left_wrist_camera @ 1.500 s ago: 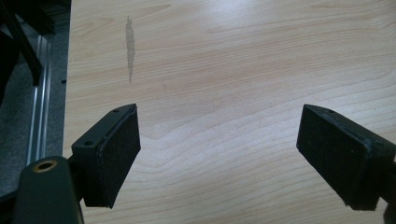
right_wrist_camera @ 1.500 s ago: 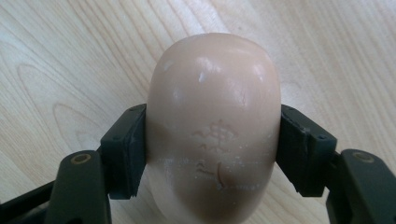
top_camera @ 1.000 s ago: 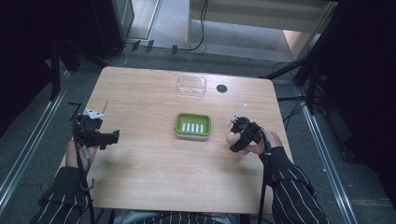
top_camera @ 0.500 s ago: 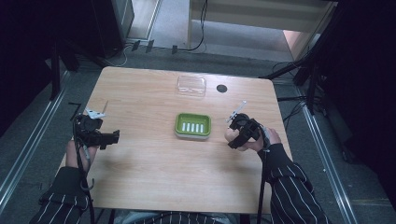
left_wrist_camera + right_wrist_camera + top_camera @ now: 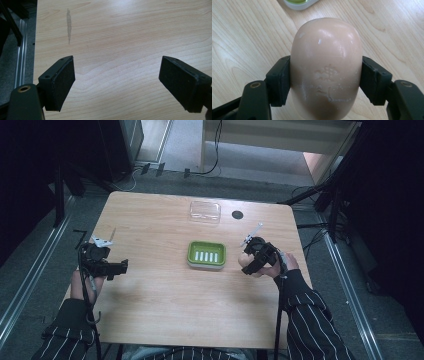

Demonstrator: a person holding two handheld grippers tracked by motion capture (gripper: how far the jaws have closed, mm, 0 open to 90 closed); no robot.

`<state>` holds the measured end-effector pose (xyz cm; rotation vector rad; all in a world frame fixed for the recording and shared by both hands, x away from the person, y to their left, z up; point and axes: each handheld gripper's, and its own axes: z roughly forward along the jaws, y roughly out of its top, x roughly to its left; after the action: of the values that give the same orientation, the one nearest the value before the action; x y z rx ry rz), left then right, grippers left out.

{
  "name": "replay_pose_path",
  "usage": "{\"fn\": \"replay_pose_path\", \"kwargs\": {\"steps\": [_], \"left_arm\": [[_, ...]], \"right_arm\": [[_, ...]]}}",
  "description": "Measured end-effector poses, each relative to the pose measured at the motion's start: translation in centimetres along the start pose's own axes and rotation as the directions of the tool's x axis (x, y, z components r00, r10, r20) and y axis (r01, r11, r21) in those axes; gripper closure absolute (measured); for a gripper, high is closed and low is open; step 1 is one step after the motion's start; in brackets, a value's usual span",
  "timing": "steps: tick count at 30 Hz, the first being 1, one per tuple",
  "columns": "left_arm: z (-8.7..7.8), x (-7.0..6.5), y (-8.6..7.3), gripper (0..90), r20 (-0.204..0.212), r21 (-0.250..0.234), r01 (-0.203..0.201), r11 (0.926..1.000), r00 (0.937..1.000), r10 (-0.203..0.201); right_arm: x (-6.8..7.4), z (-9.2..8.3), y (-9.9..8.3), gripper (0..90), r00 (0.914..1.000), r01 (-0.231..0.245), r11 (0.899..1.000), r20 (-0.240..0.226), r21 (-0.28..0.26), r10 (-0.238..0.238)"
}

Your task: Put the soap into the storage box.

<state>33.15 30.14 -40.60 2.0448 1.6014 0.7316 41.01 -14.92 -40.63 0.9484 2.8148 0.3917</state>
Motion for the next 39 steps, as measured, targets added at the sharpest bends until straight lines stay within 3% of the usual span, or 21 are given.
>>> {"fn": "replay_pose_path", "kwargs": {"steps": [39], "left_arm": [[0.1, 0.0, 0.0, 14.3, 0.000, 0.001, 0.002, 1.0000, 1.0000, -0.002]], "right_arm": [[-0.3, -0.1, 2.8, 33.2, 0.9998, 0.017, 0.997, 0.005, -0.079, -0.017]]}}
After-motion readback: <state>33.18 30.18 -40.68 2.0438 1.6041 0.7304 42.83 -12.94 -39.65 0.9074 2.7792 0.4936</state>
